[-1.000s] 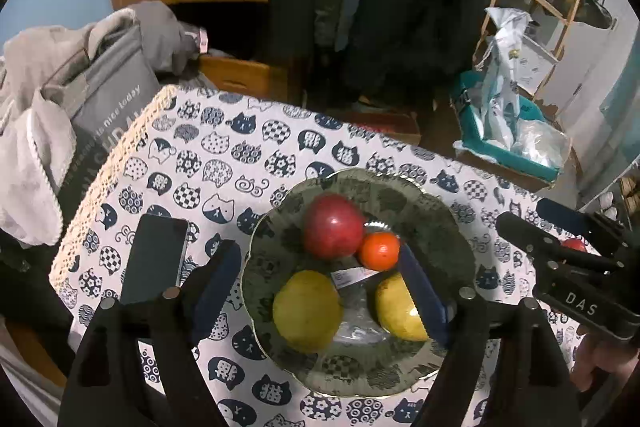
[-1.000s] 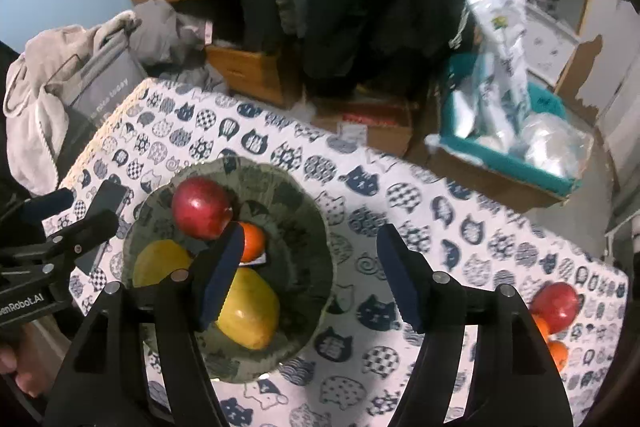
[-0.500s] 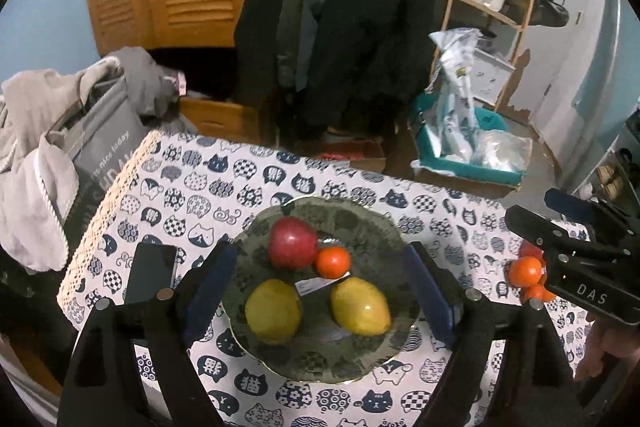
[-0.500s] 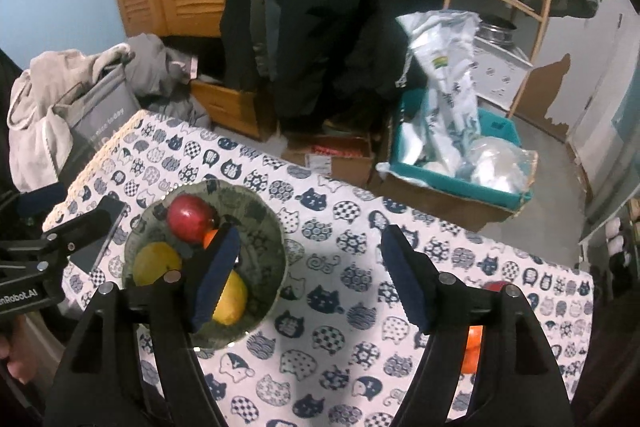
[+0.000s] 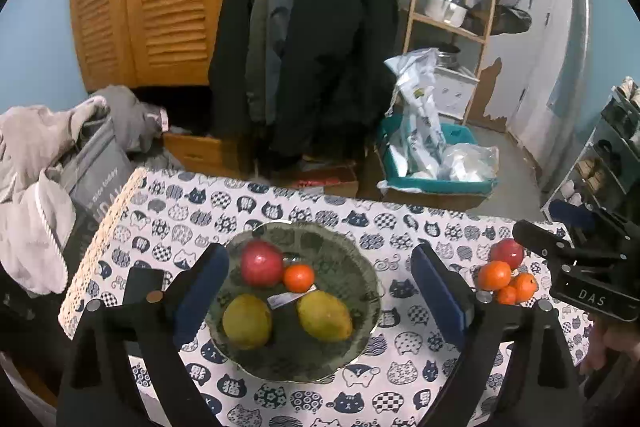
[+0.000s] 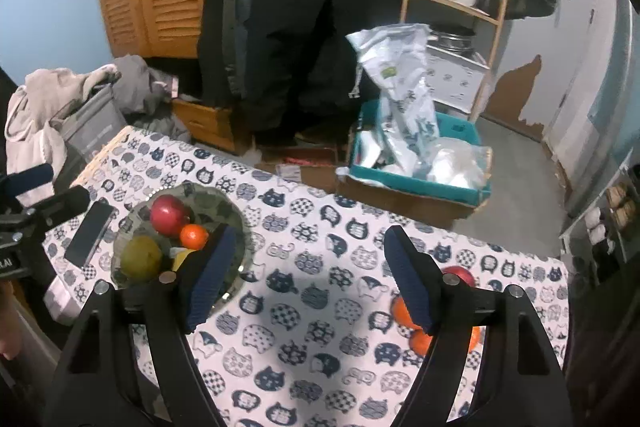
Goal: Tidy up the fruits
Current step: 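Move both tools back over the remaining fruit cluster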
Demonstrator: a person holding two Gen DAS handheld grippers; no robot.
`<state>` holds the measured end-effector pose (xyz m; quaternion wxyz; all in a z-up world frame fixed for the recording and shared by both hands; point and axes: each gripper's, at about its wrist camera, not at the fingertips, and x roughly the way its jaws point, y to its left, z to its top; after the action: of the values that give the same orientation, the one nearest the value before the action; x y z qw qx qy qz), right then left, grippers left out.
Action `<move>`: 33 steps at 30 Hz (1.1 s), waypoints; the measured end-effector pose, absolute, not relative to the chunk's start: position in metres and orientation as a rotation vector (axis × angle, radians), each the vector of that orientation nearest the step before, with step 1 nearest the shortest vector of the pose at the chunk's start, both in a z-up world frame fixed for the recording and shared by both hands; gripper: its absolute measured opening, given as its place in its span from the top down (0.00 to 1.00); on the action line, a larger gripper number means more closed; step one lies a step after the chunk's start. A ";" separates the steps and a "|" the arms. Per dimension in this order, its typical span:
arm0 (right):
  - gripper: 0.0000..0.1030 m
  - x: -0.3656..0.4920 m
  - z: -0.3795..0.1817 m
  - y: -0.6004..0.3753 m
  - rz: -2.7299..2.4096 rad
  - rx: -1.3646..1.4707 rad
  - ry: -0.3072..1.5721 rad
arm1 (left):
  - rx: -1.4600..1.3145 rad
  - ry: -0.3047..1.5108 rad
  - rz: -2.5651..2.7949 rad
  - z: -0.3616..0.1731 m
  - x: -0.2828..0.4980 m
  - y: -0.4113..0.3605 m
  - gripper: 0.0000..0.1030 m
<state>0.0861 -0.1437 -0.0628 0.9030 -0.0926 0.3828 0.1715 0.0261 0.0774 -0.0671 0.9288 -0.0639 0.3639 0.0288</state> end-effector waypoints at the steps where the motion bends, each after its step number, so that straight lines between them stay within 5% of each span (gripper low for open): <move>1: 0.26 0.084 -0.061 -0.148 0.351 -0.190 0.788 | -0.129 0.738 0.053 -0.065 0.025 0.074 0.09; 33: 0.24 0.066 -0.074 -0.326 0.083 -0.058 0.801 | 0.000 0.728 -0.137 -0.062 0.041 -0.054 0.07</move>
<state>0.0657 -0.3255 -0.0738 0.9196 -0.0281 0.3898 0.0404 0.0406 -0.0539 -0.0621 0.9323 0.0000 0.3555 -0.0667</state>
